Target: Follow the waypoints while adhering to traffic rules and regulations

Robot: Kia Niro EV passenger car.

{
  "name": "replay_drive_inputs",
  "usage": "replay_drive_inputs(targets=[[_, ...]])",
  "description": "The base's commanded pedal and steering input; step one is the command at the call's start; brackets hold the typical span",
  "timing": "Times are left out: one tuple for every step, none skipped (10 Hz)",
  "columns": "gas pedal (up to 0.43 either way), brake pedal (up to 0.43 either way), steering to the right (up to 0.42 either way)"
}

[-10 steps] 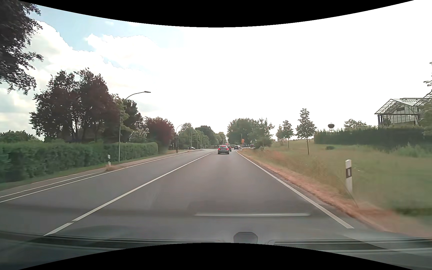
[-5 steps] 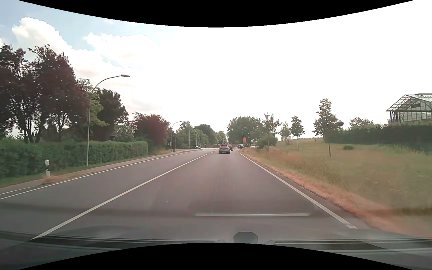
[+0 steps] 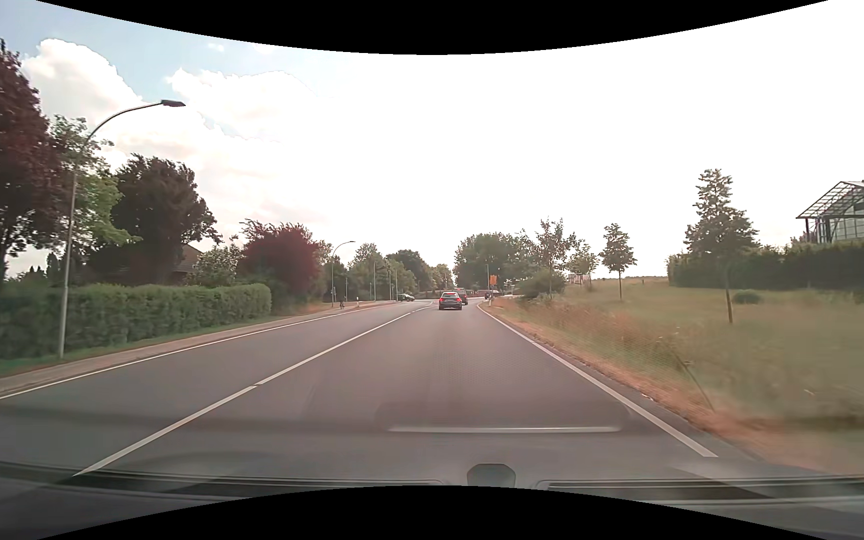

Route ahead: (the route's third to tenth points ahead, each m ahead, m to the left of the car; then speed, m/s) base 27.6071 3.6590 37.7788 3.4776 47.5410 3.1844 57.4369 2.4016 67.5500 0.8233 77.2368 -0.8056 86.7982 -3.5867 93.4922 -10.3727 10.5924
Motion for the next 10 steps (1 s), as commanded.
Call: replay_drive_inputs(targets=[[0.138,0.0,-0.003],[0.138,0.0,-0.003],[0.138,0.0,-0.003],[0.138,0.0,-0.003],[0.138,0.0,-0.003],[0.138,0.0,-0.003],[0.138,0.0,-0.003],[0.138,0.0,-0.003],[0.13,0.0,-0.003],[0.098,0.0,-0.003]])
